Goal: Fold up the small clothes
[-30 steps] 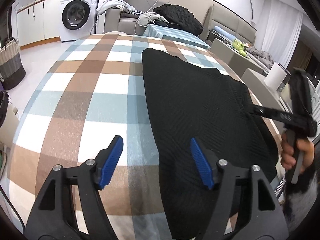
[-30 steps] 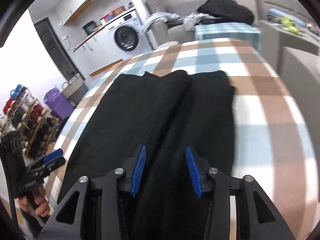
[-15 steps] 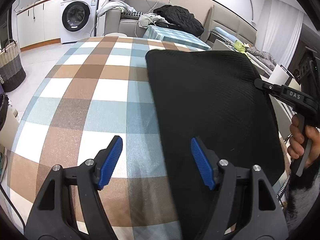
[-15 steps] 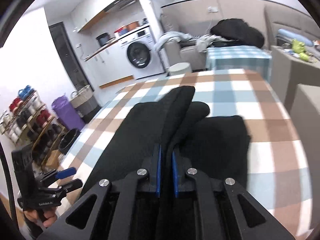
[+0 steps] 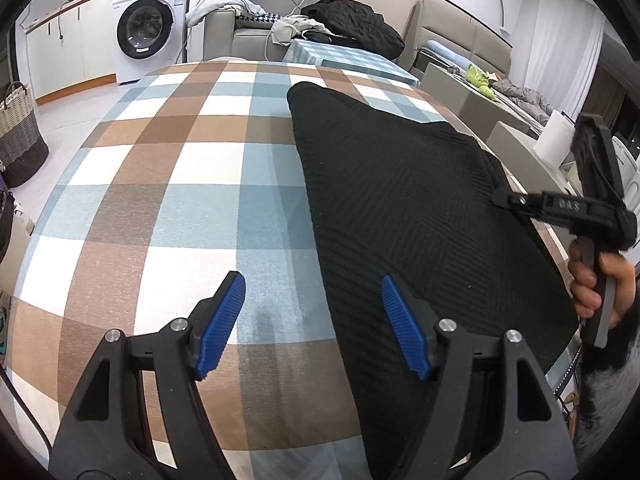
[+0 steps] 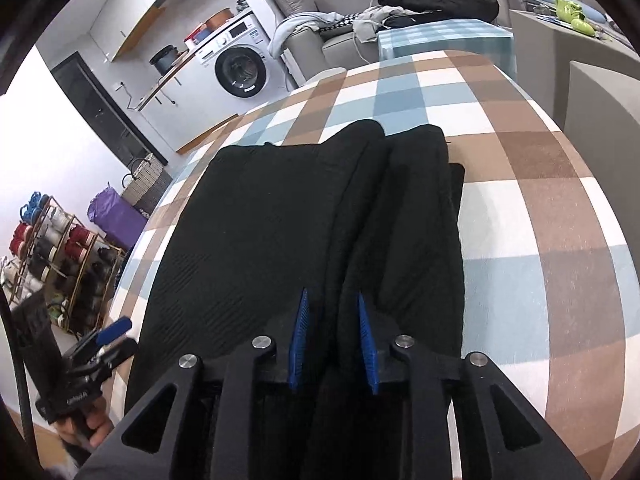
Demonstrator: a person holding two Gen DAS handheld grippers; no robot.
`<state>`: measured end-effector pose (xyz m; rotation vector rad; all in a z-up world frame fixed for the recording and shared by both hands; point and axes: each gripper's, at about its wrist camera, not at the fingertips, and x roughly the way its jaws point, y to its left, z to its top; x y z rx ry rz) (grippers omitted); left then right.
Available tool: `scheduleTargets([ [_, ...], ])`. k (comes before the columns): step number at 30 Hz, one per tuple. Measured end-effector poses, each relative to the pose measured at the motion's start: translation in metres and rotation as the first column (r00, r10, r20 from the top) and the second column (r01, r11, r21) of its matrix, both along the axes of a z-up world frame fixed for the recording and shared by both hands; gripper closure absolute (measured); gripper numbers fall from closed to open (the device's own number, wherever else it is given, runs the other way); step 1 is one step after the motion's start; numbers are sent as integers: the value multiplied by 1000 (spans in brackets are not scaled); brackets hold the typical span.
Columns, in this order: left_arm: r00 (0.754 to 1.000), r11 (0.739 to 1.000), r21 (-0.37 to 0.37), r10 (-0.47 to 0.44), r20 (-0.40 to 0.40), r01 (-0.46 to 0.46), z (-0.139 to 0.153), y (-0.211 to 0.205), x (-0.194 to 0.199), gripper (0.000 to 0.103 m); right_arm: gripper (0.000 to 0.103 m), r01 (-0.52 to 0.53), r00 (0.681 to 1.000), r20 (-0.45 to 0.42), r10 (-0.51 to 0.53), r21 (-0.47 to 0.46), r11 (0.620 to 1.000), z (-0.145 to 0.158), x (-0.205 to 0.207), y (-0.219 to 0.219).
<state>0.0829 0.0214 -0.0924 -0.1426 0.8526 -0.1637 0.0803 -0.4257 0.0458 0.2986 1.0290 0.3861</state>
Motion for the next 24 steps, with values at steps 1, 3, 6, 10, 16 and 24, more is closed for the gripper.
scheduleTargets([
  [1,1000,1000,1,-1,-1,1,0,-1,1,34,78,6,1000,-2,-6,-1,1000,-2,7,1],
  [3,1000,1000,4,-2,1,2,0,-2,1,34,80,6,1000,3,-5,-13,1000,-2,16,5],
  [6,1000,1000,3,-6,8,6,1,-3,0,34,93,-11,998,68,14,-32,999,11,15,12],
  [10,1000,1000,-5,-15,18,15,4,-5,-2,34,94,28,969,247,-20,-27,999,59,-10,6],
  [16,999,999,-5,-34,-7,34,-3,-9,0,34,90,118,990,86,-112,-70,990,24,9,-21],
  [24,997,997,-12,-74,-16,74,-3,-19,-4,34,76,30,999,-21,-28,75,997,12,-43,-40],
])
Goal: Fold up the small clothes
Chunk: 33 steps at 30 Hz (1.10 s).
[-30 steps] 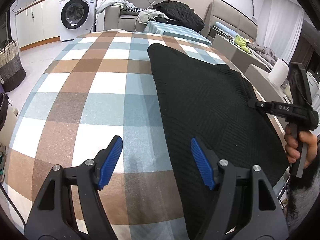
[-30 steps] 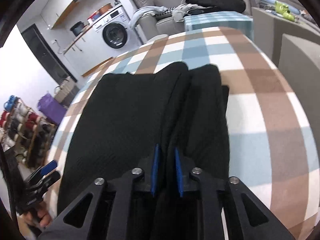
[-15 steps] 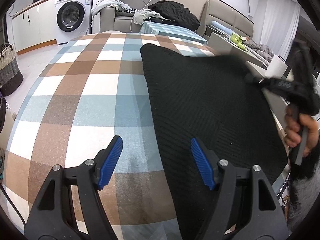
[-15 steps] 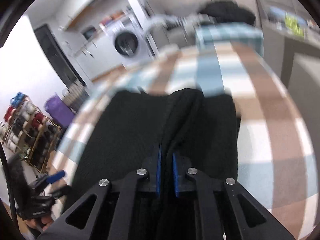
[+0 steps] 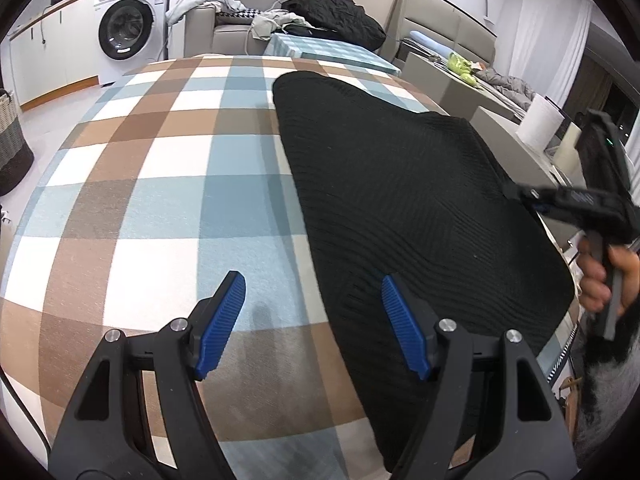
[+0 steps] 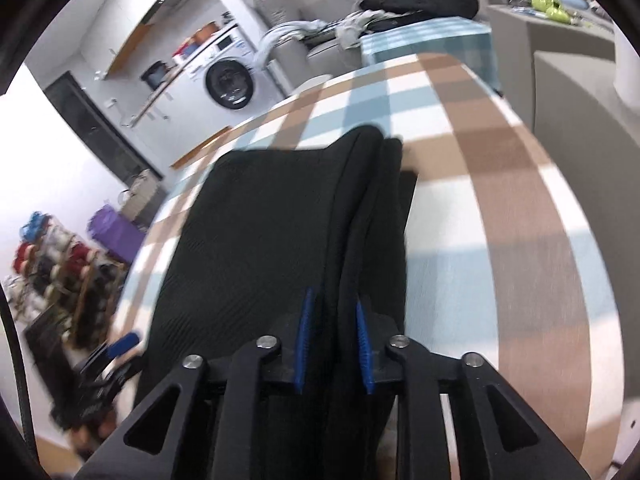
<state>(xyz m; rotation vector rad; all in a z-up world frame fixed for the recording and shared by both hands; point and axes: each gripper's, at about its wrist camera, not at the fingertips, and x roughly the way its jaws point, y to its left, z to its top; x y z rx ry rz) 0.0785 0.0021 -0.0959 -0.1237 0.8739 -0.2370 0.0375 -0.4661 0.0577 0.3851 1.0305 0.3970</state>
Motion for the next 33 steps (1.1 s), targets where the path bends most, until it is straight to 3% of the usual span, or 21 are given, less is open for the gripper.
scheduleTargets([
  [4,999,1000,3,-31,-6,31,-2,-7,-8,34,75,-9,1000,-8,10,53,999,-1,-47,-2],
  [8,998,998,7,-56,-13,56,-6,-13,-18,34,75,-10,1000,12,10,10,1000,0,-77,1],
  [18,998,998,2,-58,-24,58,-10,-12,-41,34,78,-19,1000,1,19,-51,999,-3,-95,0],
  [20,998,998,1,-62,-26,62,-10,-13,-43,34,73,-13,1000,15,14,-50,999,0,-95,0],
  [22,997,997,-7,-72,-25,72,-9,-15,-45,34,60,-10,999,29,12,-54,998,2,-96,-1],
  [24,995,995,-24,-97,-26,97,-10,-17,-46,35,60,-14,999,37,16,-59,998,1,-94,0],
  [25,994,994,-31,-108,-23,107,-10,-19,-46,36,60,-11,999,35,13,-60,998,0,-93,0],
  [27,993,992,-34,-121,-16,120,-12,-22,-47,56,60,4,1000,31,-2,-59,998,-4,-91,1],
  [28,992,992,-32,-126,-21,125,-13,-24,-47,58,60,6,999,32,-4,-56,998,-6,-90,1],
  [30,992,992,-11,-128,-7,128,-13,-26,-49,72,60,6,999,38,-4,-54,999,-9,-89,3],
  [32,991,991,-7,-132,-3,132,-12,-27,-48,78,61,0,999,38,2,-56,998,-11,-87,5],
  [33,992,991,-16,-129,-4,129,-12,-25,-47,80,67,-1,999,36,2,-49,999,-12,-86,6],
])
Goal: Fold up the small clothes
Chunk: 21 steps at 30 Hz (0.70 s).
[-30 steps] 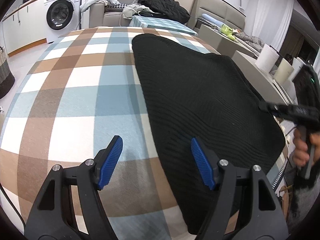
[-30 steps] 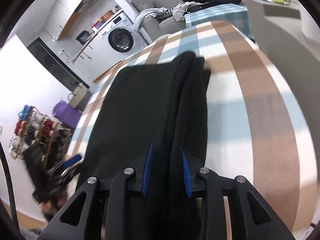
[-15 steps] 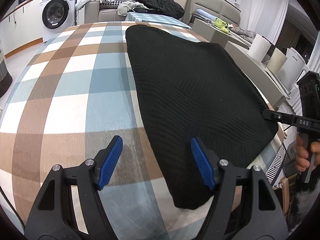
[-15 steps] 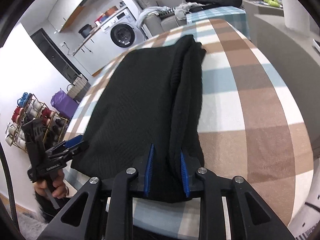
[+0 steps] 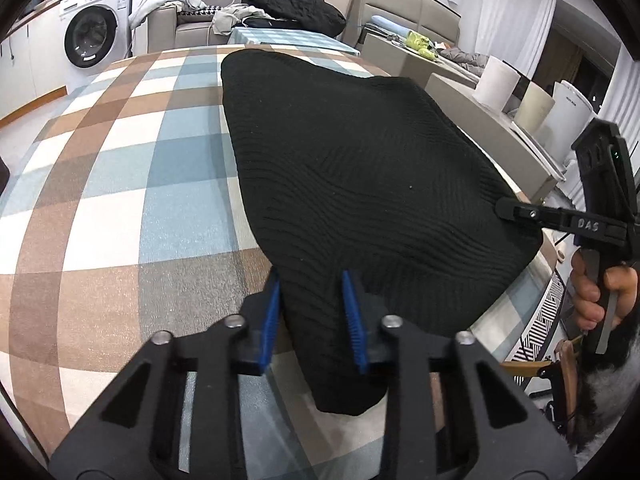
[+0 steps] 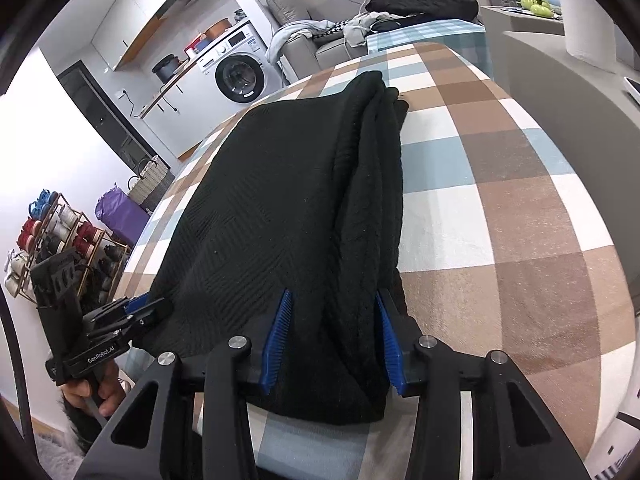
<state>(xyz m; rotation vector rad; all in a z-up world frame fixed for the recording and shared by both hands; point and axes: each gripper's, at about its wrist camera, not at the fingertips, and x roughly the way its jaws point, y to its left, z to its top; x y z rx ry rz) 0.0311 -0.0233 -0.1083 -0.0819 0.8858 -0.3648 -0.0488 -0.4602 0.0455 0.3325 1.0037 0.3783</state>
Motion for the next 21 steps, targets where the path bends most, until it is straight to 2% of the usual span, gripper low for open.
scheduleTargets([
  [1,1000,1000,-4,2,-2,-2,0,1,1,81,71,0,1000,1,0,6,1000,-1,1,1],
  [4,1000,1000,10,2,3,-2,2,0,4,82,76,13,1000,-4,-13,0,1000,-1,6,8],
  [13,998,997,35,68,8,-68,5,24,39,83,76,-9,1000,-8,9,-14,1000,-4,46,34],
  [21,989,987,58,150,15,-150,6,52,82,83,76,-36,999,11,37,-85,996,-2,87,72],
])
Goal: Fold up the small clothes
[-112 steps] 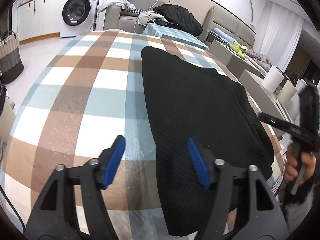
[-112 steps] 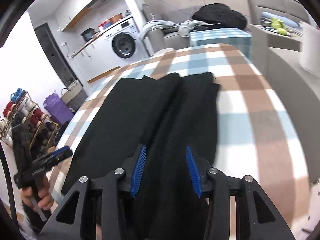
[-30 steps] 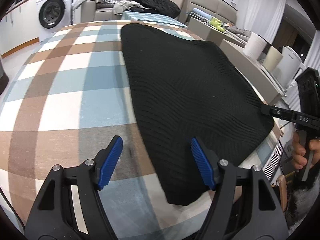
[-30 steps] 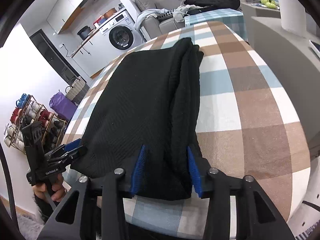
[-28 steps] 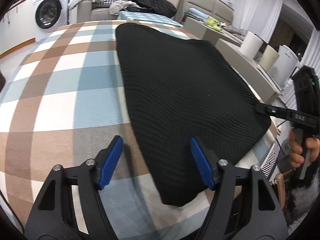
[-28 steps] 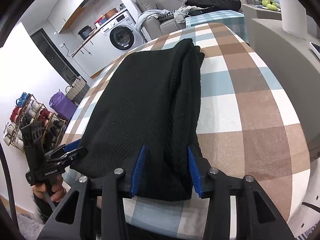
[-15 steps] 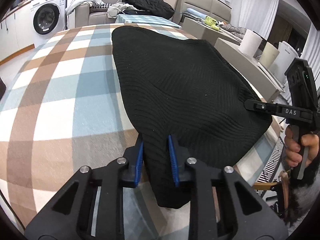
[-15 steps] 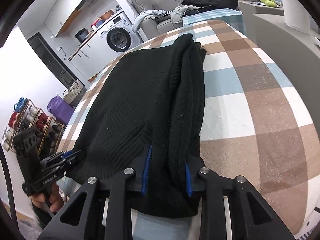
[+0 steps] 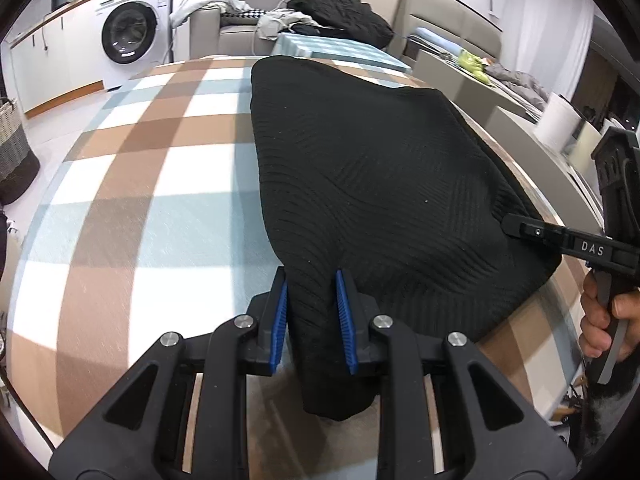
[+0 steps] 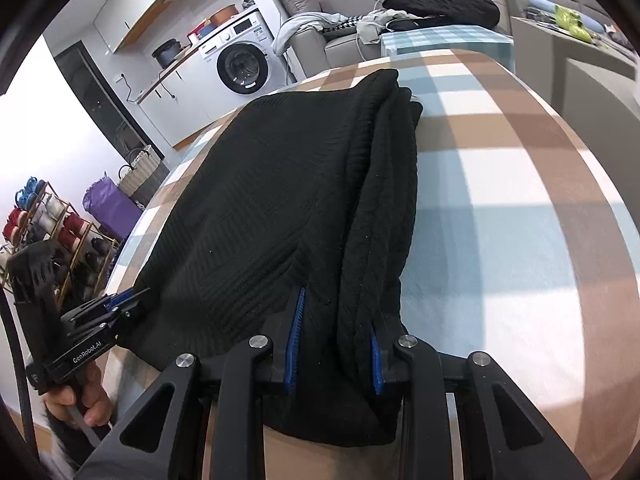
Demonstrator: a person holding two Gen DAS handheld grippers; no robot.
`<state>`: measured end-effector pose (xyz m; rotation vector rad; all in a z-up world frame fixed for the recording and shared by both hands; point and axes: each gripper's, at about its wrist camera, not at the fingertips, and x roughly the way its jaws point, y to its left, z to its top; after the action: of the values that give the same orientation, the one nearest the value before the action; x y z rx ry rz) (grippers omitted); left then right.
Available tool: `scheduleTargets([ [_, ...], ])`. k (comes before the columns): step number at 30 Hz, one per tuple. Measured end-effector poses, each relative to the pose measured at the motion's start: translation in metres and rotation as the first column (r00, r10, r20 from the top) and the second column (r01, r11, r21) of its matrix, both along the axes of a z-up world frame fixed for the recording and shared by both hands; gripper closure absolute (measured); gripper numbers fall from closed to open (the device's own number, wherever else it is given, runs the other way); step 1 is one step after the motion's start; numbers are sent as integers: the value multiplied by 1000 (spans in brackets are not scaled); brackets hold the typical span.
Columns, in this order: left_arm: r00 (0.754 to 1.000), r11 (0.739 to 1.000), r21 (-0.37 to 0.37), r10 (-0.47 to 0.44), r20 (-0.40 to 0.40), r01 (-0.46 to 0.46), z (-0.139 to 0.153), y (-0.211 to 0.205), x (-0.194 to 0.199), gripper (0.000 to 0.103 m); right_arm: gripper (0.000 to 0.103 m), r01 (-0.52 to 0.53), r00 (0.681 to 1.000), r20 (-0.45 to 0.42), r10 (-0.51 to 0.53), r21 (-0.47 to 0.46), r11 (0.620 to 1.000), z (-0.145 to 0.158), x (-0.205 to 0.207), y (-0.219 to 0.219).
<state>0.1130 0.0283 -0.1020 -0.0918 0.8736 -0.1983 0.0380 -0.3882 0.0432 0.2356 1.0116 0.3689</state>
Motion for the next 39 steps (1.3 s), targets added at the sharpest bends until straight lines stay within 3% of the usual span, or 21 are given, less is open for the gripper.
scheduleTargets([
  [8,999,999,13,49,8,-49,-4,11,34,83,75,14,999,44,-10,-90,996,0,28,26],
  [20,998,998,27,63,11,-63,-6,10,48,82,74,17,999,45,-13,-97,995,-3,42,26],
  [23,997,997,19,70,23,-71,-4,11,45,82,64,27,998,51,-22,-105,994,-1,39,26],
  [25,996,997,21,77,34,-77,-1,11,37,80,50,30,998,60,-23,-116,993,2,36,24],
  [26,996,997,28,77,40,-78,0,11,35,77,45,27,997,69,-18,-119,993,4,33,23],
  [28,994,995,55,83,64,-87,5,9,26,66,23,10,996,94,1,-121,993,11,23,21],
  [30,990,993,71,86,114,-95,11,8,12,39,4,1,991,134,17,-136,991,18,12,19],
  [32,982,993,68,83,171,-96,18,7,-4,23,2,-3,982,187,32,-155,988,26,1,17],
  [37,967,993,75,70,244,-91,33,1,-34,14,0,-3,950,308,48,-147,989,44,-27,8],
  [39,955,991,76,81,284,-107,36,0,-45,5,0,-4,932,357,53,-136,991,49,-36,5],
])
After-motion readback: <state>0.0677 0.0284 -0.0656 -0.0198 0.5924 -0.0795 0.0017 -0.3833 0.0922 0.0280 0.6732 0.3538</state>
